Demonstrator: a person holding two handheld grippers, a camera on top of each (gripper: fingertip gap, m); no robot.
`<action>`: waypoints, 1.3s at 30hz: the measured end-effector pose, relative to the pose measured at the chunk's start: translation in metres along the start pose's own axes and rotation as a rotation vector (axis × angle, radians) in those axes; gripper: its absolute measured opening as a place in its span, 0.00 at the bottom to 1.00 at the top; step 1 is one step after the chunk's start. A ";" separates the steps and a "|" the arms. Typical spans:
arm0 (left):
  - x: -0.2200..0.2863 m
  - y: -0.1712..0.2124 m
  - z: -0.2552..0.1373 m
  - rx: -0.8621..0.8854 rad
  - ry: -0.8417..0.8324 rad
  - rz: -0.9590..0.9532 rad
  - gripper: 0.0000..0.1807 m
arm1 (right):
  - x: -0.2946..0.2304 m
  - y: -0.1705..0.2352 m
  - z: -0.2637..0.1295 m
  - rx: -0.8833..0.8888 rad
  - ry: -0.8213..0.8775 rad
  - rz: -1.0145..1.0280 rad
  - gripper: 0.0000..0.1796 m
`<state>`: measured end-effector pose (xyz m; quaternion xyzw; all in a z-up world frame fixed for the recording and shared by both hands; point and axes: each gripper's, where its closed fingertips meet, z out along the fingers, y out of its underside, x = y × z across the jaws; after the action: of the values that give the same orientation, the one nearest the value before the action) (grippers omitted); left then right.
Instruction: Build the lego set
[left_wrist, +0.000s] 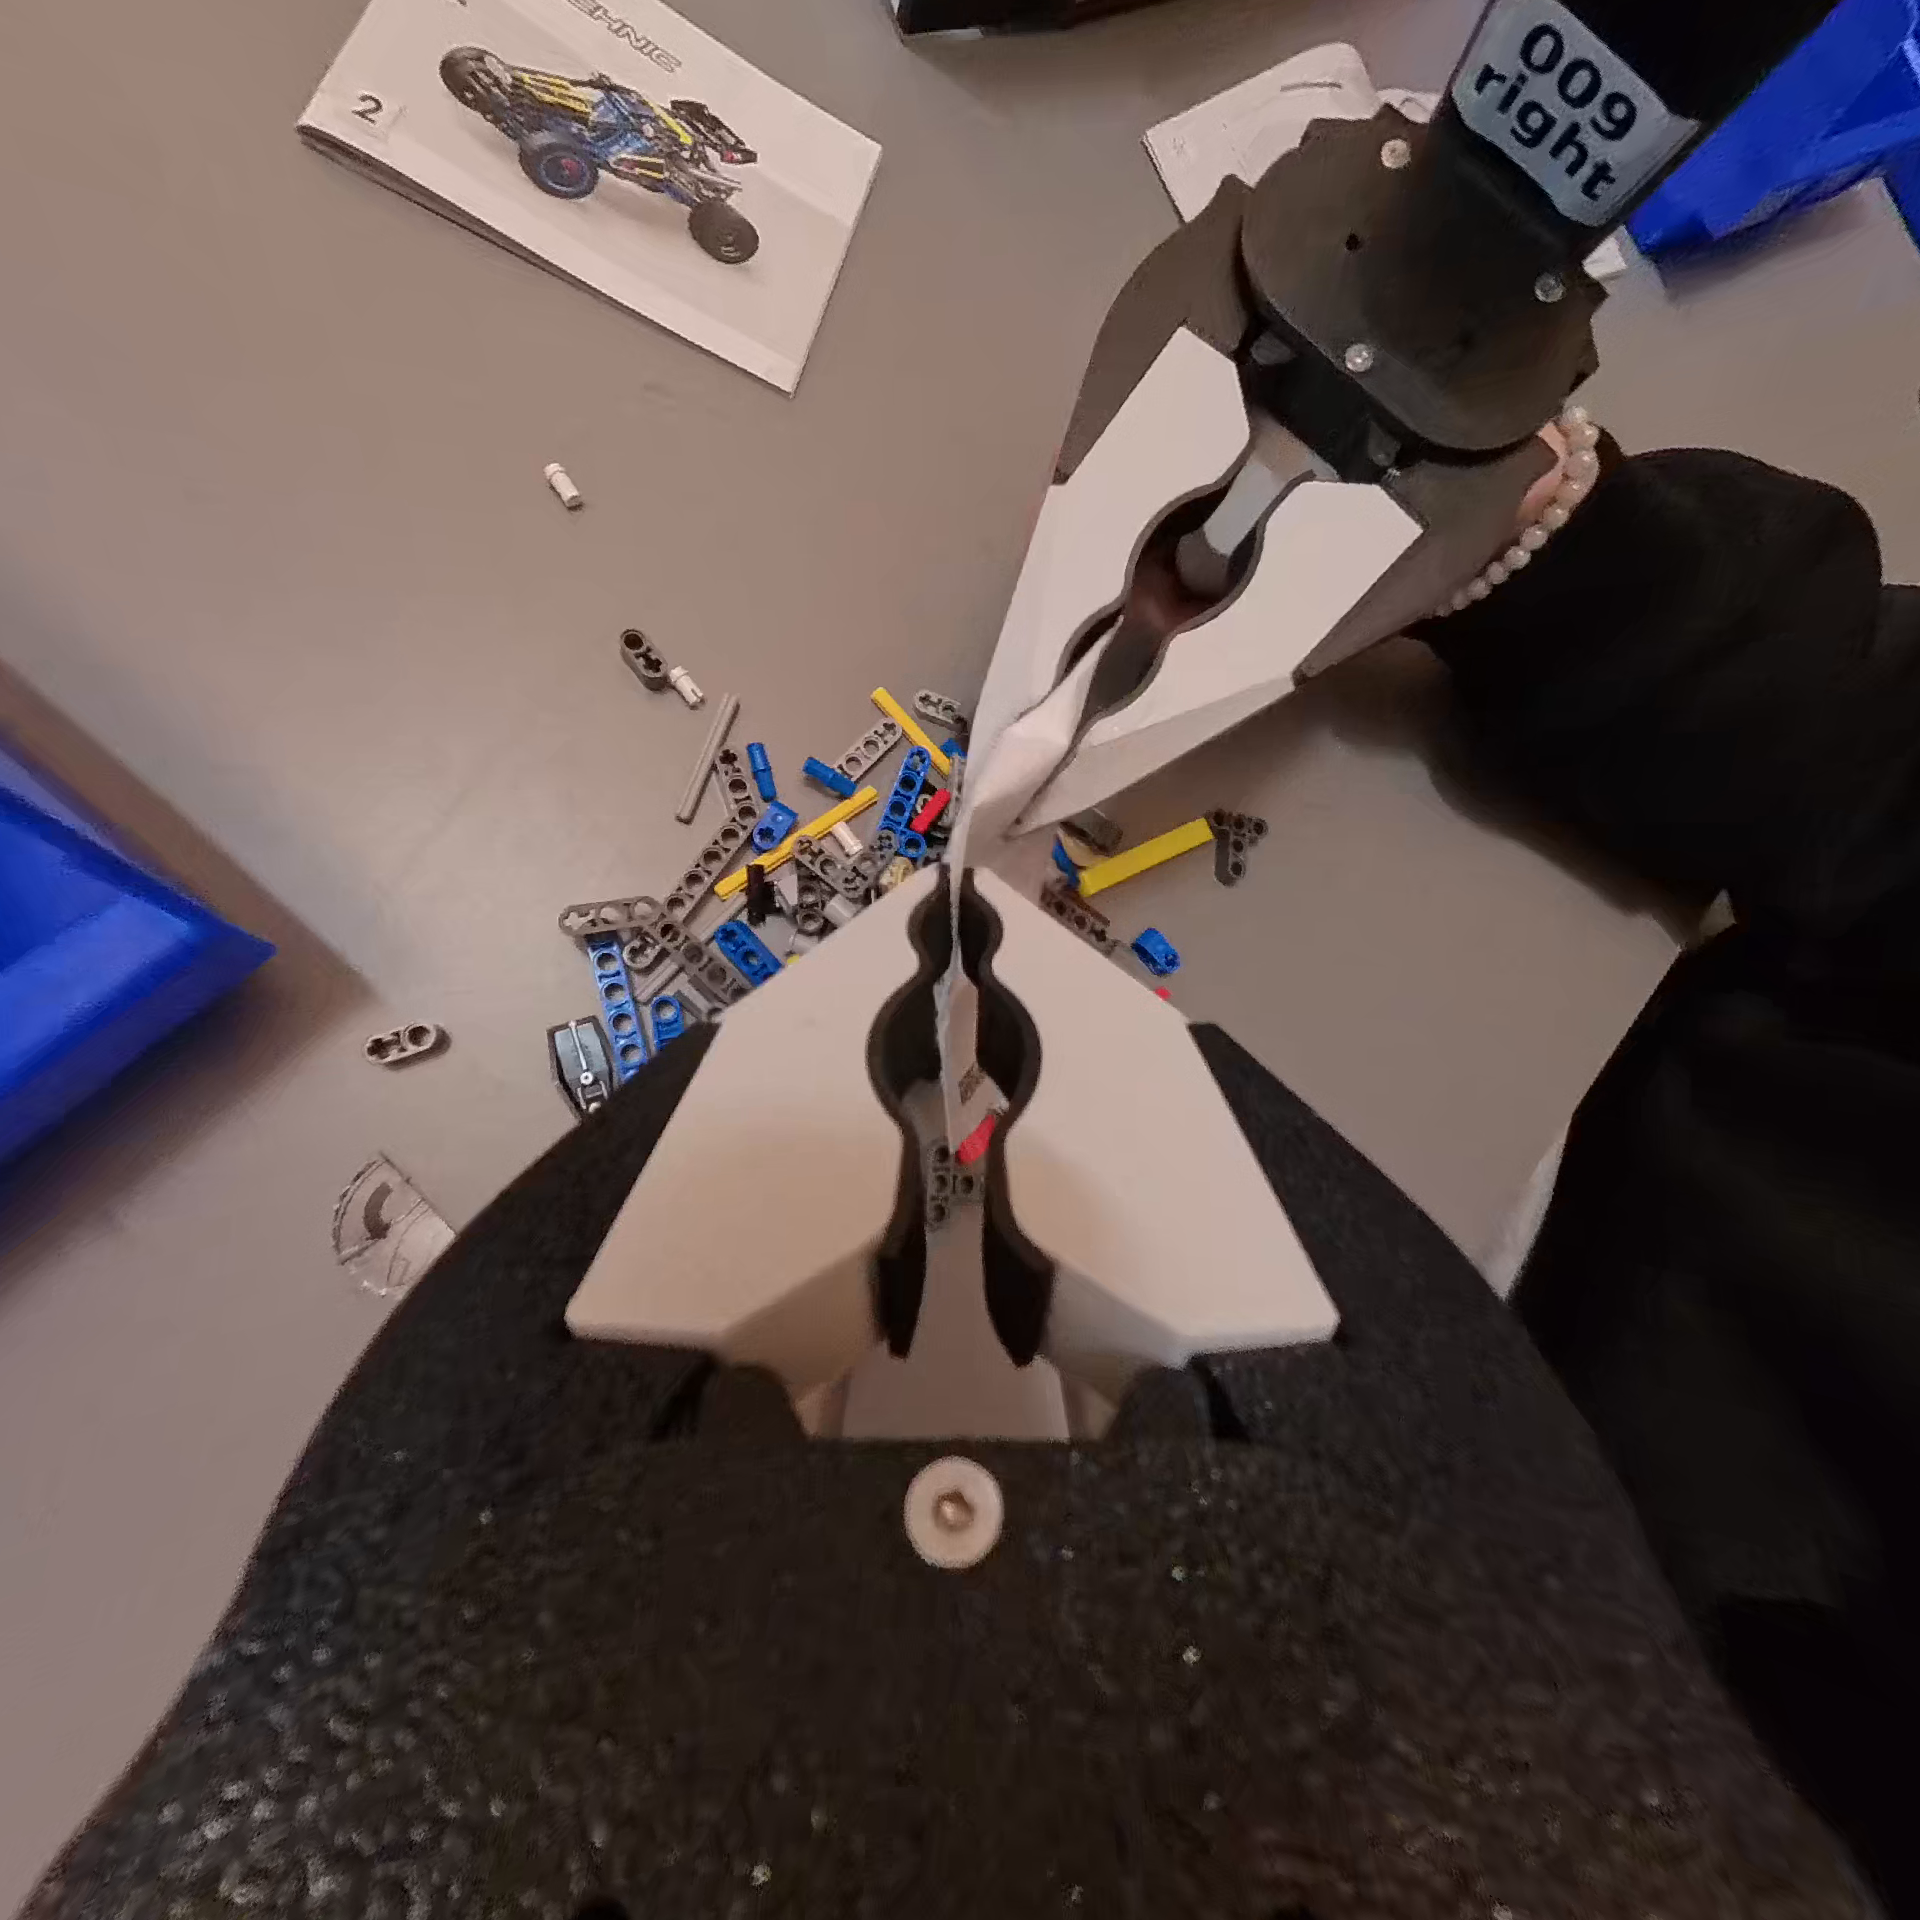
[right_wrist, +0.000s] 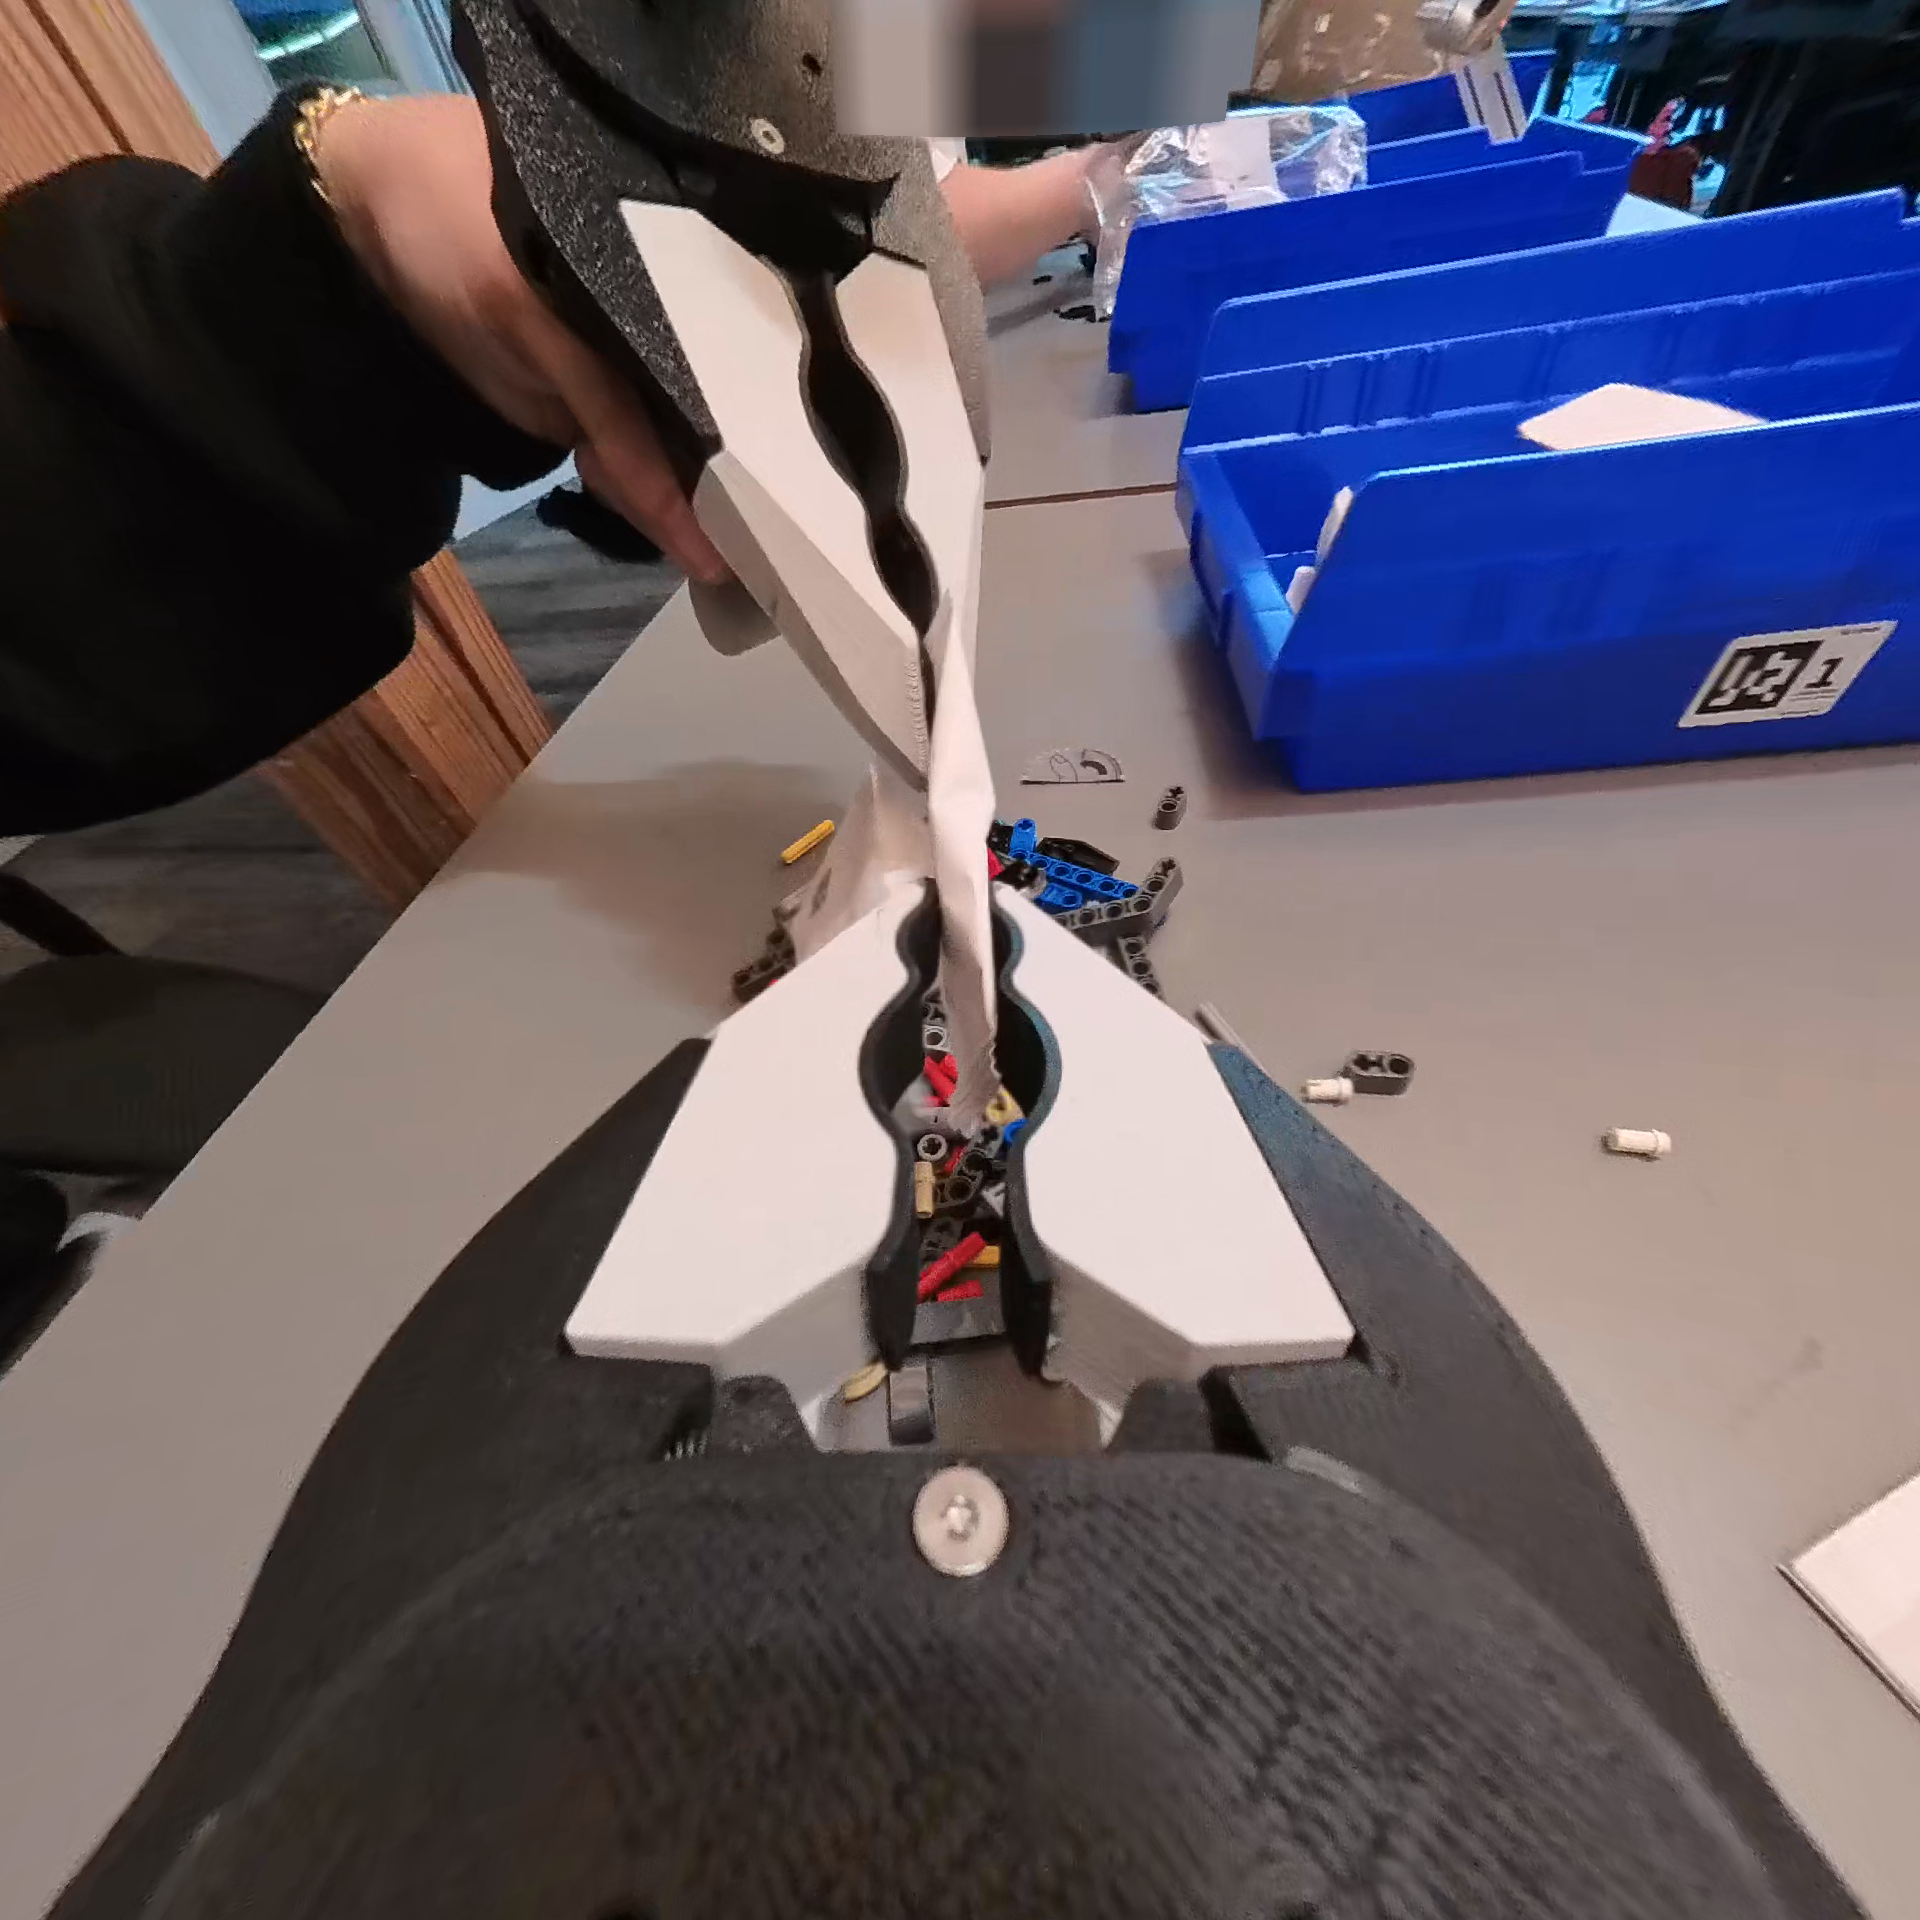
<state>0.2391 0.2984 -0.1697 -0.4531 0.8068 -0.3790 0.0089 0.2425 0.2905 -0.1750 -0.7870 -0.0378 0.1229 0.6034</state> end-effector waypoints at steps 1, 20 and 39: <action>0.001 0.002 0.000 -0.007 0.007 0.000 0.00 | -0.003 0.001 0.001 -0.009 -0.015 -0.003 0.02; 0.017 -0.010 -0.003 0.150 0.150 0.051 0.14 | -0.011 -0.020 -0.014 0.165 -0.177 0.241 0.00; 0.009 -0.015 -0.022 0.247 0.188 -0.019 0.02 | 0.001 -0.014 -0.025 0.125 -0.102 0.211 0.00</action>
<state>0.2371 0.2999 -0.1418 -0.4185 0.7471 -0.5163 -0.0145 0.2507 0.2707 -0.1557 -0.7403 0.0223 0.2278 0.6321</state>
